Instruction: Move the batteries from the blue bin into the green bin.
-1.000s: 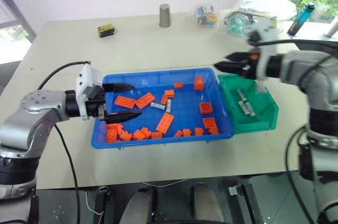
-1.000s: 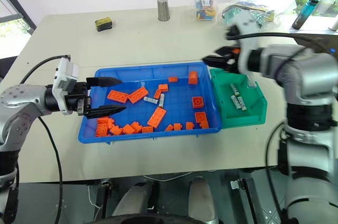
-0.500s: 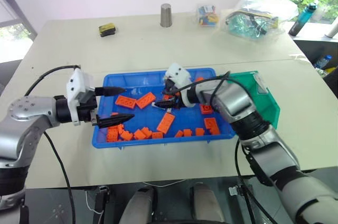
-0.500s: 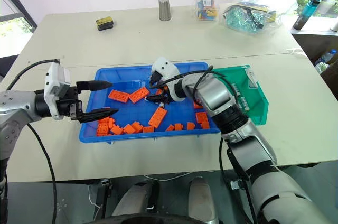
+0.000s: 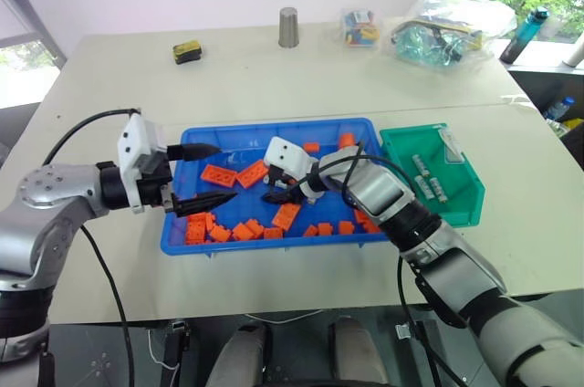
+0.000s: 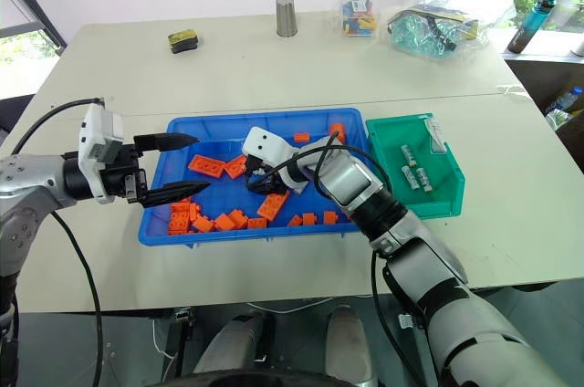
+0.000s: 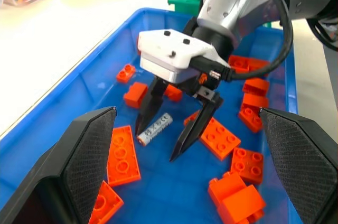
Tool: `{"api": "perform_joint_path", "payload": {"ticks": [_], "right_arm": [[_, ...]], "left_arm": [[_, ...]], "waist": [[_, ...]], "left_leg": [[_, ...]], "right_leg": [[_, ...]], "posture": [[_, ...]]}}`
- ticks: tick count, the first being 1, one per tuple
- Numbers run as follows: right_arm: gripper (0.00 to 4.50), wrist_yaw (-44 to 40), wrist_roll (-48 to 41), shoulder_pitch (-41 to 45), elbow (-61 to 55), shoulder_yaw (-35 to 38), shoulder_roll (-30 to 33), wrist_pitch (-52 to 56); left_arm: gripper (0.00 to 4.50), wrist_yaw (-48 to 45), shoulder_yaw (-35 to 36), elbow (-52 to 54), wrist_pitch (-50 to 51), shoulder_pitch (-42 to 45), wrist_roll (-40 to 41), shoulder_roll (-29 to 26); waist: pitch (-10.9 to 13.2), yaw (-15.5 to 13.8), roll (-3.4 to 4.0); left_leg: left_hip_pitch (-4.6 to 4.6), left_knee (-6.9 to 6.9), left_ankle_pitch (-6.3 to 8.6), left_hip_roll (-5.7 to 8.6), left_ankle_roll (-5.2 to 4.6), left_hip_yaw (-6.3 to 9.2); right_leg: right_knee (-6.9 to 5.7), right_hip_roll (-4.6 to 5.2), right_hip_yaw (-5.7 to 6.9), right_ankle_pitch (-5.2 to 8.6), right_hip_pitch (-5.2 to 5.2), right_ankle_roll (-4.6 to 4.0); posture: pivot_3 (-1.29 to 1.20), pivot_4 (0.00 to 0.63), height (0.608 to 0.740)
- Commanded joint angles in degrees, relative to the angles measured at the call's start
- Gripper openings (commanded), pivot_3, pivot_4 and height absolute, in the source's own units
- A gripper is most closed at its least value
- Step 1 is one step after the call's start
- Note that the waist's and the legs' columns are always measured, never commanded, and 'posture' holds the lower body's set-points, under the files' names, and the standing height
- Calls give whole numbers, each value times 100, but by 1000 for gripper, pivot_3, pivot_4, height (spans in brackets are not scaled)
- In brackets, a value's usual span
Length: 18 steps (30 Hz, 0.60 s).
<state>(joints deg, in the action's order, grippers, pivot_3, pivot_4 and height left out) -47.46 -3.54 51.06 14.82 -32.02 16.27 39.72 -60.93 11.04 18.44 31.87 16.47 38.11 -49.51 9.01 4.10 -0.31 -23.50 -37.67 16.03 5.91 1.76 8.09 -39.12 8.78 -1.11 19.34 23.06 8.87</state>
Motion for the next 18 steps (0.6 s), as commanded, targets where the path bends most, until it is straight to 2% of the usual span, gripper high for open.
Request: {"api": "perform_joint_path", "payload": {"ticks": [1,3,4,7,10,14,18], "right_arm": [[1236,-102,81,-91,-10,23,-32,89],[354,-103,44,-110,-94,113,-52,185],[100,-116,-27,-112,-179,195,-67,317],[103,-172,-320,-89,-564,556,-92,816],[103,-78,-840,74,-1152,1427,-5,1577],[103,123,-1404,428,-1839,3208,987,2987],[103,141,-1563,28,-2311,3744,2194,3505]], "left_arm": [[4500,11,129,110,-15,88,88,-37],[4500,2,117,100,-12,106,91,-26],[4500,-7,105,96,-2,120,109,-12],[4500,-47,40,106,1,148,124,19],[4500,-48,-44,87,-10,217,106,86],[4500,-113,-208,-50,-92,363,31,223],[4500,-244,-336,-209,-217,447,-53,326]], "waist": [[0,-2,0],[0,-4,0],[0,-6,0],[0,-10,0],[0,-19,0],[2,-66,3],[1,-180,1]], "left_leg": [[0,0,0,0,0,1],[0,-1,0,0,0,2],[0,-1,0,0,0,2],[0,-1,0,1,0,3],[-1,-2,0,2,0,4],[-6,-7,0,5,-1,5],[-12,-19,5,14,-9,12]], "right_leg": [[0,0,0,0,0,0],[0,0,1,0,-1,0],[0,0,1,0,-1,0],[0,0,1,0,-2,0],[0,1,1,0,-2,0],[0,3,1,0,-1,0],[3,8,6,0,-8,0]], "posture": [[0,150,727],[0,150,727],[0,150,727],[0,150,727],[0,150,727],[0,150,727],[0,150,727]]}}
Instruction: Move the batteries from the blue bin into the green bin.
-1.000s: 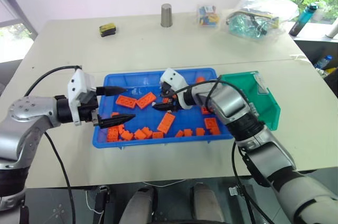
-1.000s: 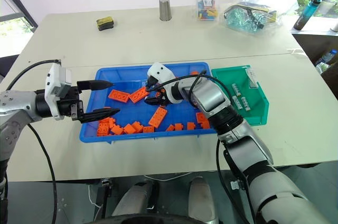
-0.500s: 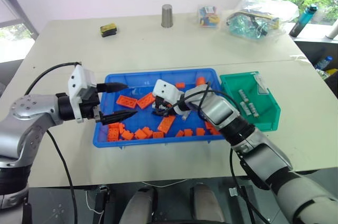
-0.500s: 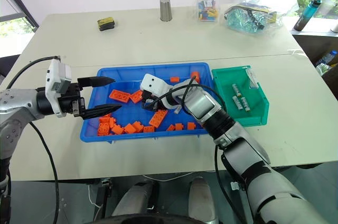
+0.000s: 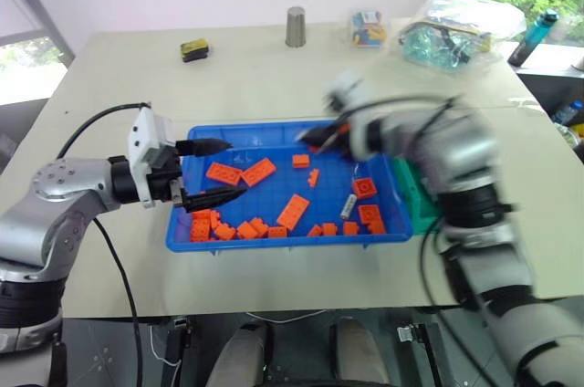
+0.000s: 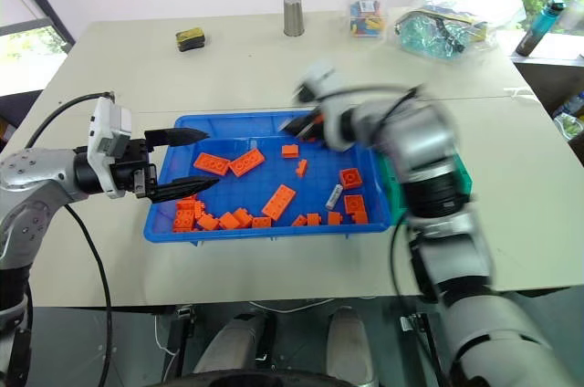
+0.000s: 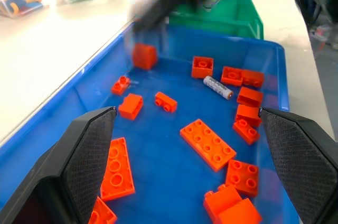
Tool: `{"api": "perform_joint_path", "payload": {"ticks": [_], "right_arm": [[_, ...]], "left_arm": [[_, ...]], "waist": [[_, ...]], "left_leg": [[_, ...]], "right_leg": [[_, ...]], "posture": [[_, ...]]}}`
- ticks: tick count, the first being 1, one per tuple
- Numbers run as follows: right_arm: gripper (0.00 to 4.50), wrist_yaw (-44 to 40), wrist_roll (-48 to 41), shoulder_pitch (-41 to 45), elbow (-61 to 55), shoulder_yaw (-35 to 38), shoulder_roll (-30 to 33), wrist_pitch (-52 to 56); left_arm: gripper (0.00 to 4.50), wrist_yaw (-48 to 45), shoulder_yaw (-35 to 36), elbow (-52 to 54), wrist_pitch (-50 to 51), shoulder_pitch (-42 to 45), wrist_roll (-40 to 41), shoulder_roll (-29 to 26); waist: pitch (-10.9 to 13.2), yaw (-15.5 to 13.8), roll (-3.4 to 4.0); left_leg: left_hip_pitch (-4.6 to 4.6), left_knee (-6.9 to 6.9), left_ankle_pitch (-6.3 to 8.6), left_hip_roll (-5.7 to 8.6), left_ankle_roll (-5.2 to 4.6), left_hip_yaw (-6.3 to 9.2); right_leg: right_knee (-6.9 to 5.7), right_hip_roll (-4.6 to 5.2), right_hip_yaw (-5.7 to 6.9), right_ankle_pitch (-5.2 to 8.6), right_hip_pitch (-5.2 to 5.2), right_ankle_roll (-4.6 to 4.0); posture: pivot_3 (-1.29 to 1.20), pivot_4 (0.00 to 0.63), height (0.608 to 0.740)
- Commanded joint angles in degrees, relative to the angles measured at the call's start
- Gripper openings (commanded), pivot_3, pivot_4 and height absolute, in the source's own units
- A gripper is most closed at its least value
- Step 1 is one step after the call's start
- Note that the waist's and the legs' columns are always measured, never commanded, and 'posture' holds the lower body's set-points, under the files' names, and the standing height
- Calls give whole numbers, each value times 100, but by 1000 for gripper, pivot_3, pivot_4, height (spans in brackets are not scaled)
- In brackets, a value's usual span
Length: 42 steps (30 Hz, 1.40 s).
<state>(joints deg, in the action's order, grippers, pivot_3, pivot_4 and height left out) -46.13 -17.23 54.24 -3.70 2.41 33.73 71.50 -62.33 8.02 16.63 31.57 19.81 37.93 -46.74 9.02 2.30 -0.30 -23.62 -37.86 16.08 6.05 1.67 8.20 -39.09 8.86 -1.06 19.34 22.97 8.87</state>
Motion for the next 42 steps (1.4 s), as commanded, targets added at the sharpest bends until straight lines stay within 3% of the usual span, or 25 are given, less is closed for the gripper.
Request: {"api": "perform_joint_path", "payload": {"ticks": [1,5,12,14,15,18,24,30,35,42], "right_arm": [[103,-5,-205,-461,-556,398,756,394],[103,1,-378,-1198,-828,839,1563,651],[103,221,-479,-2227,-1070,980,1843,396],[1169,331,-447,-2313,-899,1031,1819,259],[1479,365,-439,-2327,-835,1028,1823,193],[2950,-50,-364,-2169,-604,576,2162,-593],[2950,-2350,151,-778,71,-1276,2814,-2699],[2950,-4295,972,271,884,-2716,2214,-4785],[2950,-4637,1664,748,1866,-3783,1657,-6484],[2950,-4637,2002,1125,2937,-4196,938,-7628]], "left_arm": [[4500,-133,-77,-79,-220,151,-55,77],[4500,-268,-277,-285,-316,371,-127,231],[4500,-415,-458,-569,-442,687,-260,356],[4500,-464,-478,-622,-468,743,-286,365],[4500,-478,-484,-641,-473,761,-292,368],[4500,-512,-515,-637,-467,802,-301,384],[4500,-513,-539,-556,-441,812,-317,416],[4500,-387,-506,-313,-391,643,-273,420],[4500,-173,-300,-28,-278,364,-199,325],[4500,84,10,405,-94,-43,-41,184]], "waist": [[0,7,-1],[1,28,0],[1,23,0],[1,20,0],[1,15,-1],[2,9,-1],[4,84,3],[9,129,-7],[11,132,-10],[12,149,-11]], "left_leg": [[0,0,0,-1,0,-3],[0,0,1,-4,-2,-22],[0,-4,2,-9,-4,-31],[0,-6,3,-6,-5,-31],[0,-6,3,-5,-5,-30],[0,-11,3,-4,-5,-26],[1,-9,4,-14,-7,-31],[2,-9,4,-14,-7,-26],[1,-13,4,-12,-6,-18],[1,-12,4,-13,-5,-12]], "right_leg": [[2,0,0,0,-1,0],[1,2,-6,0,3,0],[-1,-1,-7,0,2,0],[-1,1,-8,0,1,1],[-1,2,-7,0,0,0],[0,2,-6,0,-4,1],[9,-8,-6,1,-2,2],[11,-7,-2,1,-7,2],[10,-5,1,1,-6,2],[9,-7,3,1,-2,2]], "posture": [[0,150,727],[0,150,727],[0,150,727],[0,150,727],[0,150,727],[0,150,727],[0,150,727],[0,150,727],[0,150,727],[0,150,727]]}}
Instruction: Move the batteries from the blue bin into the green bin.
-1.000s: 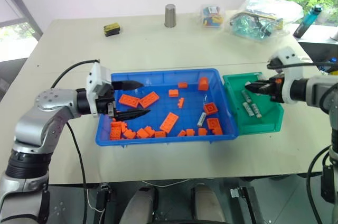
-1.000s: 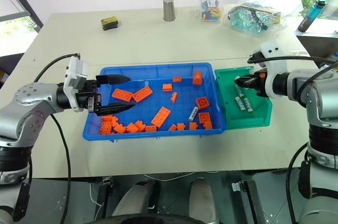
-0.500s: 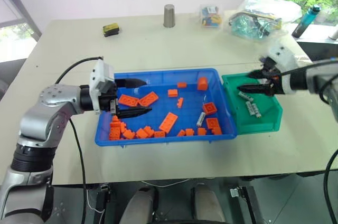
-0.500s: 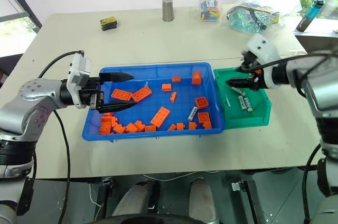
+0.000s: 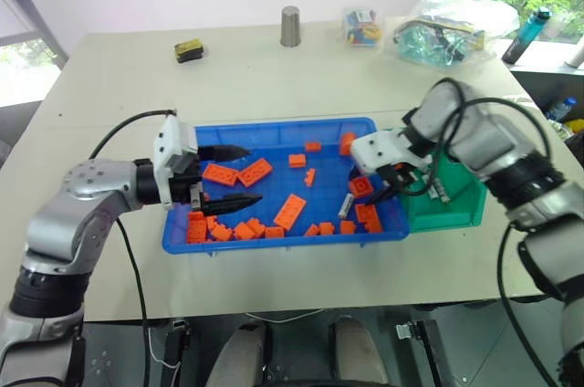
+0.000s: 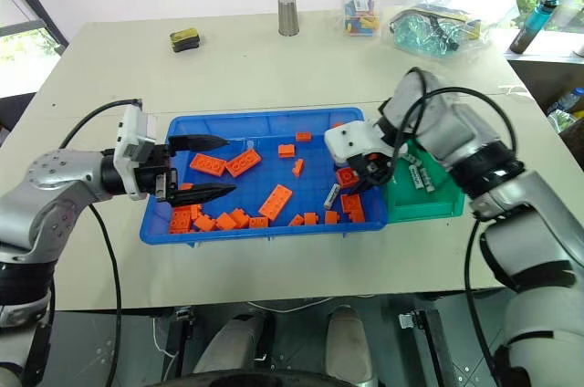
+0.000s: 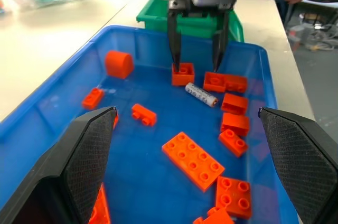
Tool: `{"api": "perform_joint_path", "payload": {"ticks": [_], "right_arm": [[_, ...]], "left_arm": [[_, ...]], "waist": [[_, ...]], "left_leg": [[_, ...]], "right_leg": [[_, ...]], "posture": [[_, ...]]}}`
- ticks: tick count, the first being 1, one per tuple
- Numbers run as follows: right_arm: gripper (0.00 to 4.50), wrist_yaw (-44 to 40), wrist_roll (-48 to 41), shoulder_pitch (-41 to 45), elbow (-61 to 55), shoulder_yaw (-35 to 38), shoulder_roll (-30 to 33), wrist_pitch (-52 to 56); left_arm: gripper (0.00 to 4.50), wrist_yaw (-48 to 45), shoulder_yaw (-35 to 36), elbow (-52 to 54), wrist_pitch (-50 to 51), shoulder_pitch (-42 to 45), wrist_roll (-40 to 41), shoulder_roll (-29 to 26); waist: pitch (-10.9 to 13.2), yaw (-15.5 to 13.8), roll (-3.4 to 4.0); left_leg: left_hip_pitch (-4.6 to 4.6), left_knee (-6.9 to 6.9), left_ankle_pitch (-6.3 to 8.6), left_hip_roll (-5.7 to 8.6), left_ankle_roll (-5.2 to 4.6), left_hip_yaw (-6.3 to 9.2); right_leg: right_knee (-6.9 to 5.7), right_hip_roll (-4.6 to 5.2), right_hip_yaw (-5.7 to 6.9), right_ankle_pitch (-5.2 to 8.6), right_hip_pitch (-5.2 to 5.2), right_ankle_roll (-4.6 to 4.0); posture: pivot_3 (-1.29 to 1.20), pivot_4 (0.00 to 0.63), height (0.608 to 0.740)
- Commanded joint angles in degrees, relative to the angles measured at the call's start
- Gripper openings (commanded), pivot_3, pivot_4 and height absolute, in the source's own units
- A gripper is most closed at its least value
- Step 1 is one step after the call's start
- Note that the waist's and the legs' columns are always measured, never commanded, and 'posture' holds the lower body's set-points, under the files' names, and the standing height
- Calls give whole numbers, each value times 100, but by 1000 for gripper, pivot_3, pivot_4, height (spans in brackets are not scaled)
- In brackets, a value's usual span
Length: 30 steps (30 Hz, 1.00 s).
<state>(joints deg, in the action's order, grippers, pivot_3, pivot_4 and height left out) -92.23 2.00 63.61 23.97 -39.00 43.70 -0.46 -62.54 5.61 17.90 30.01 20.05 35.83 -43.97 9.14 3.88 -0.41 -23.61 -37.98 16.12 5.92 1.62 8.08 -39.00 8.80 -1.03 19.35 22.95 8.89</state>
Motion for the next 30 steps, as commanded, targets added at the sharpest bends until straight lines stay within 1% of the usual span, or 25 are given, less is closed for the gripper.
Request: {"api": "perform_joint_path", "payload": {"ticks": [1,8,12,17,25,28,29,30], "right_arm": [[2950,-27,109,194,252,-66,-141,-487],[2950,-27,55,78,377,-194,-284,-711],[2950,-27,182,-27,477,-43,-516,-658],[2950,45,415,-68,740,109,-773,-725],[2950,4,615,-414,618,279,-789,-792],[2186,-25,494,-511,473,421,-829,-487],[1863,-27,450,-541,402,470,-838,-379],[1336,-15,431,-576,318,552,-858,-224]], "left_arm": [[4500,153,293,317,87,-95,182,-97],[4500,343,514,567,194,-351,332,-180],[4500,385,554,618,225,-408,375,-213],[4500,460,504,628,282,-324,414,-228],[4500,484,443,568,354,-127,446,-215],[4500,471,390,532,342,-76,431,-195],[4500,462,370,517,335,-62,423,-188],[4500,453,345,498,330,-39,418,-178]], "waist": [[0,-16,0],[0,0,0],[0,4,0],[0,-9,0],[0,3,0],[0,0,0],[0,-1,0],[0,0,0]], "left_leg": [[0,0,0,1,0,4],[0,1,0,2,0,5],[0,2,0,0,1,6],[0,1,0,1,1,6],[1,0,0,3,1,9],[1,0,0,2,1,9],[1,0,0,2,1,9],[1,-1,0,2,1,9]], "right_leg": [[0,0,2,0,-1,0],[0,0,2,0,-4,0],[0,-2,2,0,-3,0],[0,-1,2,0,-3,0],[0,-1,4,0,-7,0],[0,-1,4,0,-7,0],[0,-1,4,0,-8,0],[0,-1,4,0,-8,0]], "posture": [[0,150,727],[0,150,727],[0,150,727],[0,150,727],[0,150,727],[0,150,727],[0,150,727],[0,150,727]]}}
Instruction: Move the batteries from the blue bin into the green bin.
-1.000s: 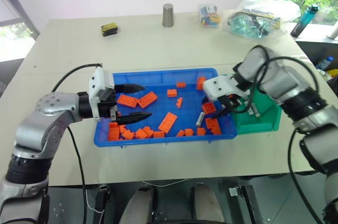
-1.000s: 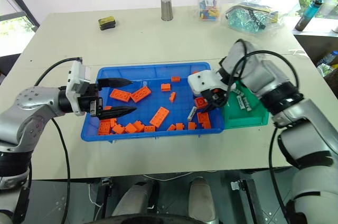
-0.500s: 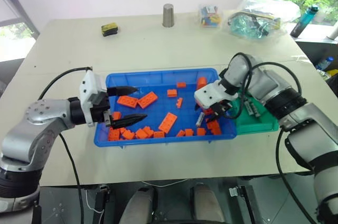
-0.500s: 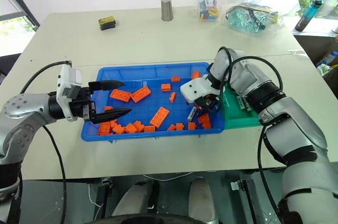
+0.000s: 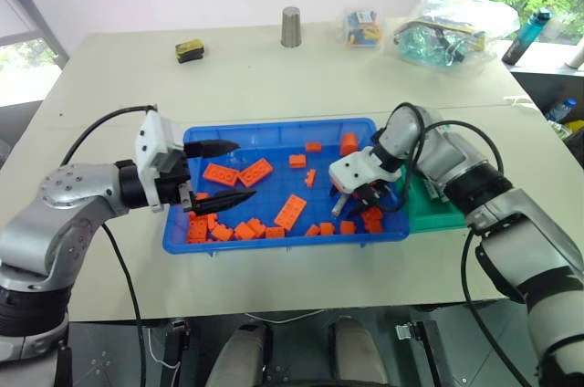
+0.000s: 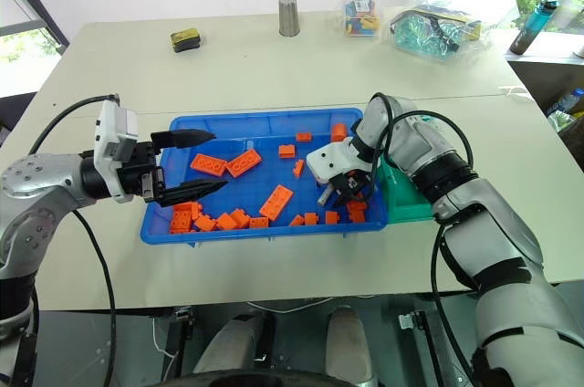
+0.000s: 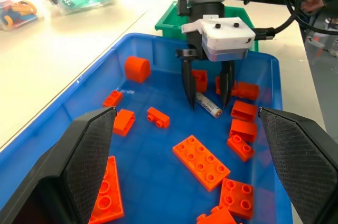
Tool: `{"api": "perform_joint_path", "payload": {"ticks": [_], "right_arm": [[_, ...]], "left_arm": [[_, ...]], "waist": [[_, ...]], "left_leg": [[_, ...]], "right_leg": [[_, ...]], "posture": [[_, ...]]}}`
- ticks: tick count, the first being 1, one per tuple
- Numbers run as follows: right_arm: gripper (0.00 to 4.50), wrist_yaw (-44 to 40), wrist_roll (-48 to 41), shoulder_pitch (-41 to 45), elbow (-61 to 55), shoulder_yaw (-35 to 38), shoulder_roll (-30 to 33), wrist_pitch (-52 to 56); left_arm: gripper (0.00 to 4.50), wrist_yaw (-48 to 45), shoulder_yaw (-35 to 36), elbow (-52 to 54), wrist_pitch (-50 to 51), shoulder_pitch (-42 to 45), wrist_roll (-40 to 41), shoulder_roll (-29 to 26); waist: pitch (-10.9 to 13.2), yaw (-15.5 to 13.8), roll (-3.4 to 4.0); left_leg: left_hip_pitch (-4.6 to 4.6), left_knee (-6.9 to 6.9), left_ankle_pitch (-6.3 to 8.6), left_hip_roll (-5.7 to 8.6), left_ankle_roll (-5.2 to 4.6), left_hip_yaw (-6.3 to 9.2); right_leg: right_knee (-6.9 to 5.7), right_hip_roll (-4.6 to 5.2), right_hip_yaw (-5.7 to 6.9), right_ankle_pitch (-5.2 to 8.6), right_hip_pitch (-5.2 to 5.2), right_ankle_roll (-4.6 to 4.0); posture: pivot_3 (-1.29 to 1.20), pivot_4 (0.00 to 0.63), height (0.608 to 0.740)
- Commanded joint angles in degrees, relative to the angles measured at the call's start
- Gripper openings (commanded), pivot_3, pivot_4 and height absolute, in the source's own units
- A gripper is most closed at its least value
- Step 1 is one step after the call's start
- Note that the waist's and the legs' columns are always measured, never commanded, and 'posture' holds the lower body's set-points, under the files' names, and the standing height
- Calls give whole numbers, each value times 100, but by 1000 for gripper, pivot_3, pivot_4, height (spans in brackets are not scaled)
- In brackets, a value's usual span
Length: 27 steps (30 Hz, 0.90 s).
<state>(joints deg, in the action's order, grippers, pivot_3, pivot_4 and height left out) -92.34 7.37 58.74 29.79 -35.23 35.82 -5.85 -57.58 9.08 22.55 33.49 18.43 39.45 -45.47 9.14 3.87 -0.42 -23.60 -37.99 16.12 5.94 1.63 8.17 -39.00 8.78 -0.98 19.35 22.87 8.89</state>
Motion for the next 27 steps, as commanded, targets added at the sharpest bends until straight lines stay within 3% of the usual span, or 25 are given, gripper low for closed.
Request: {"api": "perform_joint_path", "payload": {"ticks": [1,3,9,16,20,27], "right_arm": [[1056,24,-127,-120,-343,245,-90,454],[73,141,-199,-202,-537,421,-119,739],[41,1013,-465,-553,-1462,1219,-161,1998],[41,2795,-1313,-1154,-3362,3529,96,5461],[41,3543,-1561,-1640,-4087,4808,455,6913],[41,4153,-1981,-2878,-5146,5788,849,7835]], "left_arm": [[4500,-53,-21,9,-25,142,50,-21],[4500,-98,-75,-67,-56,193,26,-8],[4500,-245,-242,-412,-175,423,-103,41],[4500,-404,-354,-878,-363,675,-274,125],[4500,-542,-407,-1157,-503,798,-387,148],[4500,-767,-537,-1660,-658,1189,-516,257]], "waist": [[0,1,0],[0,2,0],[0,-17,0],[0,-101,0],[0,-197,0],[0,-239,0]], "left_leg": [[0,-1,0,0,0,0],[0,0,0,0,0,0],[0,0,0,2,0,0],[-1,-1,0,3,0,0],[-1,-3,0,14,-1,0],[-1,-2,1,10,-2,-18]], "right_leg": [[0,0,0,0,0,0],[0,0,0,0,1,0],[-1,2,0,0,2,0],[-4,4,-1,0,2,0],[-3,13,-2,0,-3,0],[-3,12,-7,0,0,0]], "posture": [[0,150,727],[0,150,727],[0,150,727],[0,150,727],[0,150,727],[0,150,727]]}}
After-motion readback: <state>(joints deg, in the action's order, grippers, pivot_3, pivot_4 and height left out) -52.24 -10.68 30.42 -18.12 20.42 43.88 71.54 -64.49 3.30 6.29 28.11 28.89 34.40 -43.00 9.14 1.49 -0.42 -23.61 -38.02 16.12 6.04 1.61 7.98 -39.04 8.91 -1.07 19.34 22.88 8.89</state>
